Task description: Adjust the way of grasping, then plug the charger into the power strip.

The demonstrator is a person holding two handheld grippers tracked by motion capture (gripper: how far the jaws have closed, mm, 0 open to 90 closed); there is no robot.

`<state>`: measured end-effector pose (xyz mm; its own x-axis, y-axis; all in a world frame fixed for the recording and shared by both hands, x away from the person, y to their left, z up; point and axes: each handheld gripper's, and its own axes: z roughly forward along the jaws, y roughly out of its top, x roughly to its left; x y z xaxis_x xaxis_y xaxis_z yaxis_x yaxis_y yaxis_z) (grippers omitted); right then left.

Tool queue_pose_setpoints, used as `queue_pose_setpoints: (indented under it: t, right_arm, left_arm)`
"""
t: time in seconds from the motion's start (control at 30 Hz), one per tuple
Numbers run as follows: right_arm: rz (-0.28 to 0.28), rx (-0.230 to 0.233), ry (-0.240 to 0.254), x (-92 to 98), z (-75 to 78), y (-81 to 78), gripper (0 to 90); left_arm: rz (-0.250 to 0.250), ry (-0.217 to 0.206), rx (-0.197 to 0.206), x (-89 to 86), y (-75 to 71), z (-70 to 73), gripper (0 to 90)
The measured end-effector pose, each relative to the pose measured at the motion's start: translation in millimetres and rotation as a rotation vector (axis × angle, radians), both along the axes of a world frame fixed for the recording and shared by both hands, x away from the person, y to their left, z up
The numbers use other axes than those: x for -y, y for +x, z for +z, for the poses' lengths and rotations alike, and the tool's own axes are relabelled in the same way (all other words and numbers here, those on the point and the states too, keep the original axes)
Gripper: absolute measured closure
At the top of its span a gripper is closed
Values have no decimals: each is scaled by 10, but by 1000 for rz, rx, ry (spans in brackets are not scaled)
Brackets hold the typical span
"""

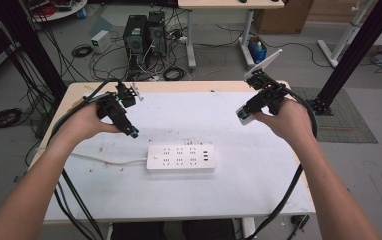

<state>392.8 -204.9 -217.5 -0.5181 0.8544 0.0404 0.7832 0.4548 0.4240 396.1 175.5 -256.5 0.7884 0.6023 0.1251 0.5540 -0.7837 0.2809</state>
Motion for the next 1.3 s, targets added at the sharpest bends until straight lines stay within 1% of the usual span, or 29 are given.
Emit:
queue_pose_setpoints:
  t: [0.03,0.07,0.1,0.13,0.17,0.23,0.37,0.43,0.53,0.6,0.63,0.7,0.77,0.8,0.83,0.87,0.93,0.97,1.07,1.1,1.17,1.2,1.23,1.27,1.3]
  right_arm:
    - [0,3,-11,10,3,-1,622]
    - [0,3,-11,10,3,-1,622]
    - [1,6,-25,33,2,1,621]
    - [1,6,-25,33,2,1,621]
    - [-7,5,-29,41,0,1,622]
    - [-4,-1,-36,63,-13,4,622]
    - [8,-12,-33,96,-17,5,622]
    - [7,-14,-34,106,-11,7,622]
    - [26,-21,-47,96,-12,13,622]
    - [64,-20,-55,65,-21,26,622]
    - [79,-25,-58,41,-26,33,622]
    - [117,-33,-55,-6,-46,58,622]
    - [165,-34,-71,-82,-80,90,622]
    - [187,-47,-79,-144,-104,110,622]
    - [209,-51,-86,-181,-121,125,622]
    - [247,-52,-95,-243,-153,151,622]
    - [282,-60,-104,-341,-193,181,622]
    - [310,-66,-108,-398,-220,200,622]
    - [373,-80,-133,-562,-313,266,622]
    - [383,-91,-138,-621,-344,280,622]
    - [444,-96,-170,-766,-442,320,622]
    - [444,-96,-170,-766,-442,320,622]
    - [471,-104,-178,-815,-476,328,622]
    - [525,-113,-192,-912,-546,337,622]
    - [525,-113,-192,-912,-546,337,622]
  left_arm:
    - [13,6,1,-43,10,1,188]
    - [13,6,1,-43,10,1,188]
    - [34,9,-2,-118,25,-7,188]
    - [34,9,-2,-118,25,-7,188]
    - [45,6,-5,-166,28,-14,188]
    - [57,1,-3,-197,26,-17,188]
    - [52,-16,-2,-217,12,-11,188]
    - [48,-12,-4,-217,11,-7,188]
    - [42,-15,-10,-220,8,-17,188]
    - [35,-15,-11,-225,6,-19,188]
    - [38,-22,-14,-224,0,-25,188]
    - [27,-24,-18,-227,-9,-31,188]
    - [22,-26,-15,-226,-23,-45,188]
    - [17,-24,-17,-227,-27,-48,188]
    - [13,-24,-16,-225,-39,-59,188]
    - [6,-24,-17,-226,-47,-62,188]
    - [-5,-30,-18,-226,-72,-73,188]
    - [-8,-31,-19,-226,-84,-77,188]
    - [-26,-18,-21,-226,-113,-92,188]
    - [-34,-18,-21,-227,-127,-102,188]
    - [-38,-18,-19,-239,-152,-111,188]
    - [-38,-18,-19,-239,-152,-111,188]
    - [-38,-22,-19,-247,-163,-112,188]
    - [-41,-30,-17,-262,-180,-114,188]
    - [-41,-30,-17,-262,-180,-114,188]
